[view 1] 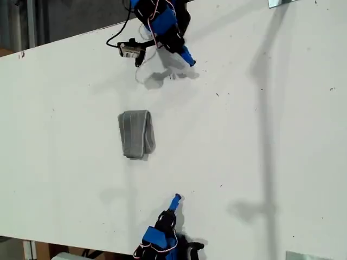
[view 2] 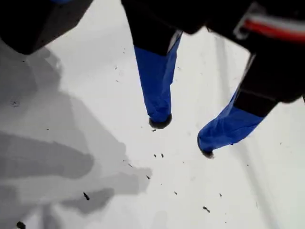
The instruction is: Grasp corners of a square towel and fold twice.
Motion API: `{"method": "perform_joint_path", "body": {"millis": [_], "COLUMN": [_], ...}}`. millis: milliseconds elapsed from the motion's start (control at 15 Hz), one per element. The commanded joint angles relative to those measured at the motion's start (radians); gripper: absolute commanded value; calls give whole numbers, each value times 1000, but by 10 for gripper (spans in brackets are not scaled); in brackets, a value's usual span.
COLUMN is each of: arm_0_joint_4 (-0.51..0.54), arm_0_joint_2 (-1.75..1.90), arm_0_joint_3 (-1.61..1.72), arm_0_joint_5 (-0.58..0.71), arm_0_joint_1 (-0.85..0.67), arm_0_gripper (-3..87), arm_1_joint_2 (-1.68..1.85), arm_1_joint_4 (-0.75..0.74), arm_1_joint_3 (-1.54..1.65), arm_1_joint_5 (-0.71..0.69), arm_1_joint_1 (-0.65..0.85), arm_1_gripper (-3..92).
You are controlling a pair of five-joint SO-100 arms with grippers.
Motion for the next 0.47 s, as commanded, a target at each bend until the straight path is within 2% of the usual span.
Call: {"method": "perform_joint_path", "body": {"millis": [0, 400], "arm_0_joint_4": [-5, -5], "arm_0_joint_2": [3, 3], "arm_0_joint_3": [5, 5], "arm_0_joint_5": [54, 54], "arm_0_joint_1": [-5, -5], "arm_0_gripper": [156, 154], "arm_1_joint_2": [-3, -3], "arm_1_joint_4": [20, 21], "arm_1_joint_3": [-26, -26], "arm_1_joint_5": [-75, -81], "arm_1_joint_1": [-37, -11], "arm_1_gripper": [171, 171]}}
